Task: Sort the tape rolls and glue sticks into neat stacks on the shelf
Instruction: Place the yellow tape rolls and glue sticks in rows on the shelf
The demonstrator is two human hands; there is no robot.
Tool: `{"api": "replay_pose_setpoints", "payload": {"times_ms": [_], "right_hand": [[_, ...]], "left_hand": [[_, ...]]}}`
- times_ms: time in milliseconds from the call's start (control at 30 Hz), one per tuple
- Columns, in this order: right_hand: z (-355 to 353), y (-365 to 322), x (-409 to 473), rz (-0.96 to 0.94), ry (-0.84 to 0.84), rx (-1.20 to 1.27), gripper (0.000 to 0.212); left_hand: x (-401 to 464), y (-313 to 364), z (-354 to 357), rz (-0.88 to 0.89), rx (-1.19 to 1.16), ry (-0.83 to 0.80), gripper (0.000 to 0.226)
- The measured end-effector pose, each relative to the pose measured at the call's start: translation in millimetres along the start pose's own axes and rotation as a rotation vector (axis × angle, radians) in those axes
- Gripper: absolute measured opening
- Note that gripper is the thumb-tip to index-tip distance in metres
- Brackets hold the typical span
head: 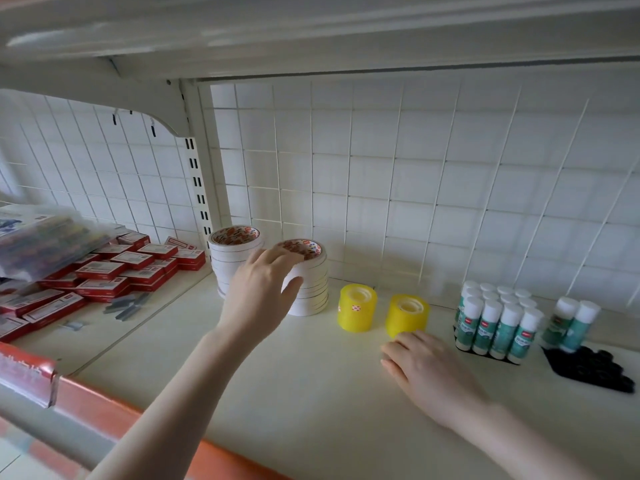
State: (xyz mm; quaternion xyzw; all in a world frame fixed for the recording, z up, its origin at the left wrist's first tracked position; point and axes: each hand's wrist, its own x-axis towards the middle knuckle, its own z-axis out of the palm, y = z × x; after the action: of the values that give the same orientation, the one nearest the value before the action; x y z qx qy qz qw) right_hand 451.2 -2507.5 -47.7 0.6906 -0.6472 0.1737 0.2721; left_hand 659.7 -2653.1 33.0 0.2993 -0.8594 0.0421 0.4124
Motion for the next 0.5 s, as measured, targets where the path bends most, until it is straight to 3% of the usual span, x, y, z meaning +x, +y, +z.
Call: {"api": "replay_pose_setpoints", "payload": {"times_ms": [300, 500], "right_hand": [[-59.0, 48.6, -76.4, 0.129, -0.074, -0.016, 0.033], [-111.1, 85.2, -132.8, 0.209, -0.138, -0.022, 0.019]], "left_hand": [[-60.1, 100.0, 17.3, -0.175, 0.042, -0.026, 0.032], [-80.7, 187.8, 32.3, -0.197, 0.021, -0.074, 0.030]]}}
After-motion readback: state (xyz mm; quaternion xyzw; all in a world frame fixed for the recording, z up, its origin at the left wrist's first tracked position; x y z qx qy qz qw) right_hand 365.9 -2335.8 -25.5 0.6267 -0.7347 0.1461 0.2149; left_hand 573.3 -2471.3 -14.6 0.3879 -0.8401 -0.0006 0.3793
